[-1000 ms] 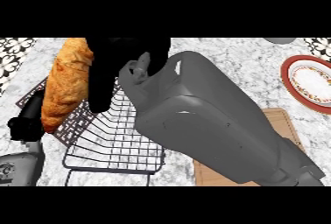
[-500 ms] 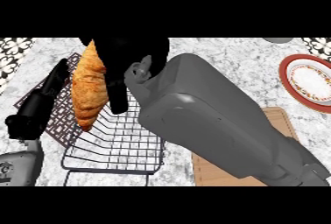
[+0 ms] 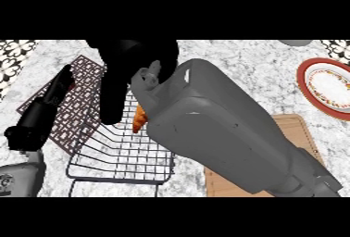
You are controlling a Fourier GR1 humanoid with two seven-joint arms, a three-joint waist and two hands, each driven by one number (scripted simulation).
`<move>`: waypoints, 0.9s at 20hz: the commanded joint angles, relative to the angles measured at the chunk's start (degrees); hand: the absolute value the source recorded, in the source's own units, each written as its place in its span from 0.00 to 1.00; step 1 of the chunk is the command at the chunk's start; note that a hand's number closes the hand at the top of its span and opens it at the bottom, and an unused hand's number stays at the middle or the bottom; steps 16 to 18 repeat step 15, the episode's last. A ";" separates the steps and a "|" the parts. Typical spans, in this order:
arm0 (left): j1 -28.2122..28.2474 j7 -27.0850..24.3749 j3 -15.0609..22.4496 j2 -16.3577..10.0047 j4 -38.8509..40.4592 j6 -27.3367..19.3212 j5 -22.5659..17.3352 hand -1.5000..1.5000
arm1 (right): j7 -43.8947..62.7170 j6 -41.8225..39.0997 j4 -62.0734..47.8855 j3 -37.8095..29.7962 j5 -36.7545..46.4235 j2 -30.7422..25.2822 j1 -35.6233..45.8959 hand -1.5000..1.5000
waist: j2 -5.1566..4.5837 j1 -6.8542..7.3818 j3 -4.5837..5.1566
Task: Pick the croissant from the cutting board and place it in the basket
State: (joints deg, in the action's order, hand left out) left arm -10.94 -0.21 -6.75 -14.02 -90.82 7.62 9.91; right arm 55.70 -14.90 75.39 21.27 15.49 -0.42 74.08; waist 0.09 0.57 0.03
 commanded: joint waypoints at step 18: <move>-0.15 -1.21 -2.54 -1.84 1.79 1.16 -1.02 0.50 | -2.05 23.47 11.90 -22.34 5.44 -9.90 -13.80 0.00 | 0.14 -1.36 -0.07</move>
